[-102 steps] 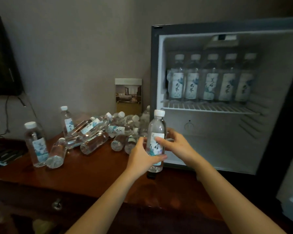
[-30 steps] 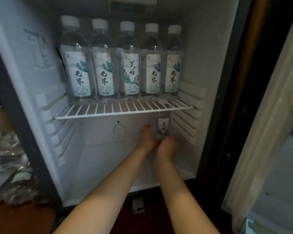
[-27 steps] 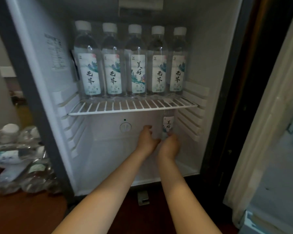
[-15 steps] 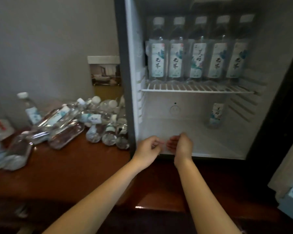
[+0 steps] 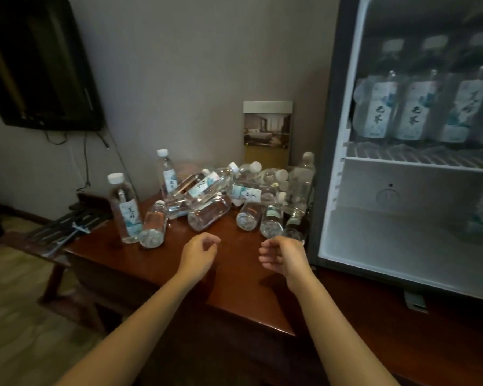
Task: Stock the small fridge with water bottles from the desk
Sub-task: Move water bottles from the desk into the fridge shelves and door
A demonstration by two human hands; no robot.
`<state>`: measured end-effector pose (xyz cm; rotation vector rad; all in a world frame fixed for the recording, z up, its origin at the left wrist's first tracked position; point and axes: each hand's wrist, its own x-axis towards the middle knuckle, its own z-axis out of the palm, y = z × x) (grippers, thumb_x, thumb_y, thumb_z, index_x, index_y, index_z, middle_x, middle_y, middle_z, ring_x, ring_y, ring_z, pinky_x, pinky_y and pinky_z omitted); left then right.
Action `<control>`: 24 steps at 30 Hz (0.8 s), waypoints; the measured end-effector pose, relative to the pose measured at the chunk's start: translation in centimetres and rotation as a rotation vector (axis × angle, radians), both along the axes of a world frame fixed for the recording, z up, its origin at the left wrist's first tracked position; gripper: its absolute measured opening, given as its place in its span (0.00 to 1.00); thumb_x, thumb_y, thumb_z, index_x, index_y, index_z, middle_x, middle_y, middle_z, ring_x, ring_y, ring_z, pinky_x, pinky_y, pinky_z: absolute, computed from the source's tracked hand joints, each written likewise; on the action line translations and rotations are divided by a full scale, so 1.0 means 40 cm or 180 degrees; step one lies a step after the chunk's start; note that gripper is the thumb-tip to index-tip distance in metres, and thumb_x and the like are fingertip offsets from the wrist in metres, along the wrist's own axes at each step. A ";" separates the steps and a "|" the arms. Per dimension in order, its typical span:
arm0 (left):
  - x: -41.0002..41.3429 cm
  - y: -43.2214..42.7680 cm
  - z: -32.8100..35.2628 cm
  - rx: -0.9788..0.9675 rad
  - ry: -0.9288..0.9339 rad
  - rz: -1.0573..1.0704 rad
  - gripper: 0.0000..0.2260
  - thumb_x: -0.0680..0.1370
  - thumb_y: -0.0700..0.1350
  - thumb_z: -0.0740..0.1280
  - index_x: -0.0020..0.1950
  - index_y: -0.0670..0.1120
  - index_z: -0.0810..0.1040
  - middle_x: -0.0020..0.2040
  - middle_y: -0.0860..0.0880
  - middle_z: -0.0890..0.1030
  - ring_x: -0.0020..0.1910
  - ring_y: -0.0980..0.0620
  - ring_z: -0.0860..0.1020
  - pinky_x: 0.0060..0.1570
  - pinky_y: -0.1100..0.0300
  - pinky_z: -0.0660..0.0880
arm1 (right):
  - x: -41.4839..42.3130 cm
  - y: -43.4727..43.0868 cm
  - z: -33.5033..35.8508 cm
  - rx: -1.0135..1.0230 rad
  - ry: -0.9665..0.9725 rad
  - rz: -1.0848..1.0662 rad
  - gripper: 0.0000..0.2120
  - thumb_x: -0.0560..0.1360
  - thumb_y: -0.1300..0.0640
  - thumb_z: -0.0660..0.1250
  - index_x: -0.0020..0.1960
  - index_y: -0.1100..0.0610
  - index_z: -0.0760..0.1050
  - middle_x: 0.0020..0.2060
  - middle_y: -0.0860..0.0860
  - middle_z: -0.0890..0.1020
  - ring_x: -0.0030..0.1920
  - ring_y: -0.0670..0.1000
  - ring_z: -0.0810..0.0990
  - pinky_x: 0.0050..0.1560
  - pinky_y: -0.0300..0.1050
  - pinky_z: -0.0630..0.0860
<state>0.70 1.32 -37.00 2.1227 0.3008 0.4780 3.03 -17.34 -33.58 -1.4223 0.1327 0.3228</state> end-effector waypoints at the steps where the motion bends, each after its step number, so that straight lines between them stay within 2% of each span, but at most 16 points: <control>1: 0.000 0.033 0.006 0.0109 -0.0085 0.0179 0.08 0.76 0.37 0.64 0.44 0.50 0.77 0.49 0.48 0.77 0.47 0.49 0.78 0.49 0.54 0.76 | 0.008 0.024 0.002 -0.0061 -0.0024 0.0073 0.11 0.76 0.63 0.58 0.37 0.61 0.75 0.30 0.54 0.78 0.29 0.51 0.76 0.32 0.41 0.74; 3: -0.002 0.095 0.019 0.0297 -0.0203 0.0561 0.07 0.76 0.36 0.64 0.47 0.48 0.77 0.54 0.47 0.72 0.50 0.50 0.76 0.49 0.59 0.72 | 0.028 0.074 0.006 -0.0205 -0.0071 0.0232 0.09 0.76 0.63 0.60 0.39 0.60 0.75 0.30 0.54 0.79 0.29 0.51 0.76 0.33 0.42 0.75; 5: 0.002 0.153 0.027 0.0491 -0.0239 0.0997 0.07 0.76 0.36 0.63 0.50 0.45 0.77 0.59 0.45 0.69 0.52 0.49 0.74 0.51 0.58 0.70 | 0.048 0.123 0.007 -0.0387 -0.0098 0.0418 0.07 0.76 0.63 0.61 0.40 0.59 0.76 0.30 0.53 0.79 0.29 0.51 0.76 0.34 0.42 0.75; 8: 0.018 0.222 0.023 0.0876 -0.0053 0.1492 0.11 0.77 0.41 0.64 0.59 0.42 0.75 0.64 0.43 0.67 0.62 0.43 0.68 0.59 0.52 0.68 | 0.074 0.190 0.007 -0.0644 -0.0149 0.0748 0.06 0.77 0.62 0.61 0.43 0.58 0.75 0.31 0.53 0.78 0.29 0.50 0.76 0.34 0.42 0.75; 11: 0.037 0.248 0.011 0.0791 0.0276 0.1667 0.19 0.78 0.50 0.63 0.65 0.42 0.68 0.67 0.39 0.66 0.66 0.39 0.65 0.62 0.45 0.68 | 0.090 0.249 0.005 -0.0792 -0.0222 0.0980 0.06 0.78 0.61 0.60 0.43 0.57 0.74 0.32 0.52 0.78 0.30 0.49 0.76 0.34 0.41 0.74; 17: 0.066 0.252 -0.023 0.0007 0.0373 0.1834 0.27 0.74 0.54 0.67 0.68 0.44 0.62 0.67 0.38 0.63 0.59 0.36 0.72 0.55 0.45 0.72 | 0.093 0.333 -0.012 -0.0895 -0.0267 0.1253 0.06 0.78 0.61 0.59 0.45 0.57 0.73 0.32 0.52 0.77 0.29 0.49 0.75 0.34 0.40 0.73; 21: 0.070 0.268 -0.021 -0.0071 0.0391 0.1839 0.27 0.72 0.52 0.70 0.64 0.45 0.63 0.65 0.39 0.65 0.56 0.37 0.73 0.46 0.50 0.70 | 0.082 0.350 -0.022 -0.0880 -0.0311 0.1360 0.05 0.78 0.60 0.59 0.46 0.57 0.73 0.32 0.51 0.78 0.29 0.49 0.75 0.34 0.40 0.73; 24: 0.056 0.262 -0.017 0.0013 0.0529 0.1881 0.30 0.69 0.52 0.73 0.64 0.45 0.62 0.64 0.40 0.65 0.56 0.37 0.73 0.46 0.50 0.71 | 0.077 0.357 -0.028 -0.0903 -0.0357 0.1311 0.06 0.78 0.59 0.60 0.44 0.56 0.74 0.32 0.51 0.78 0.29 0.49 0.76 0.35 0.41 0.73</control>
